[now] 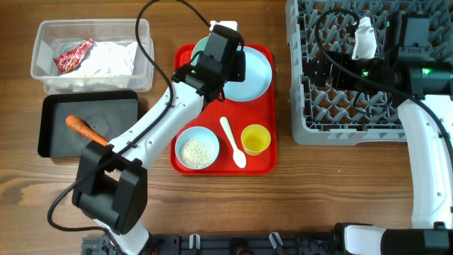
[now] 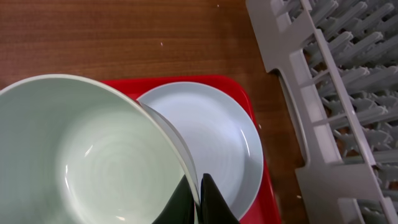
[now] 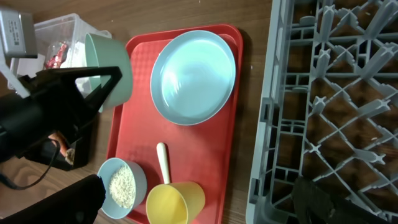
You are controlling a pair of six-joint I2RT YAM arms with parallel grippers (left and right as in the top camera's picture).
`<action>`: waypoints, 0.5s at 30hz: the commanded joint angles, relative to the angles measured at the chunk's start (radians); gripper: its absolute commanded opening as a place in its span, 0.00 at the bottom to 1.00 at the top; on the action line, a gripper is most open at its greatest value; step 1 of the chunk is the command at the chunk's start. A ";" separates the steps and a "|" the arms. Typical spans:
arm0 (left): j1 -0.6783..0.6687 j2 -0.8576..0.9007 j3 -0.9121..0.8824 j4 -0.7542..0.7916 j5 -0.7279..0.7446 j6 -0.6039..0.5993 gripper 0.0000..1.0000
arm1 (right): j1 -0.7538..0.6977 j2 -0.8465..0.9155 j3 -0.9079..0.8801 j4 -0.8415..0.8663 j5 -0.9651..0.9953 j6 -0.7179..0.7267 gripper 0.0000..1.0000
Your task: Sort waste into correct bins and load items into the dishwasher rack
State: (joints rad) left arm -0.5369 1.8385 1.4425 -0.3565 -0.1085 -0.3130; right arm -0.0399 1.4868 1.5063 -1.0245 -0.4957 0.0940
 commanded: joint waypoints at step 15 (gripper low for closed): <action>-0.005 0.151 0.018 -0.209 -0.084 0.074 0.04 | 0.002 0.004 0.017 -0.019 0.007 0.010 1.00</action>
State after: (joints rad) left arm -0.5369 1.9846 1.4445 -0.5091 -0.1616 -0.2707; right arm -0.0399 1.4868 1.5063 -1.0409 -0.4957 0.0940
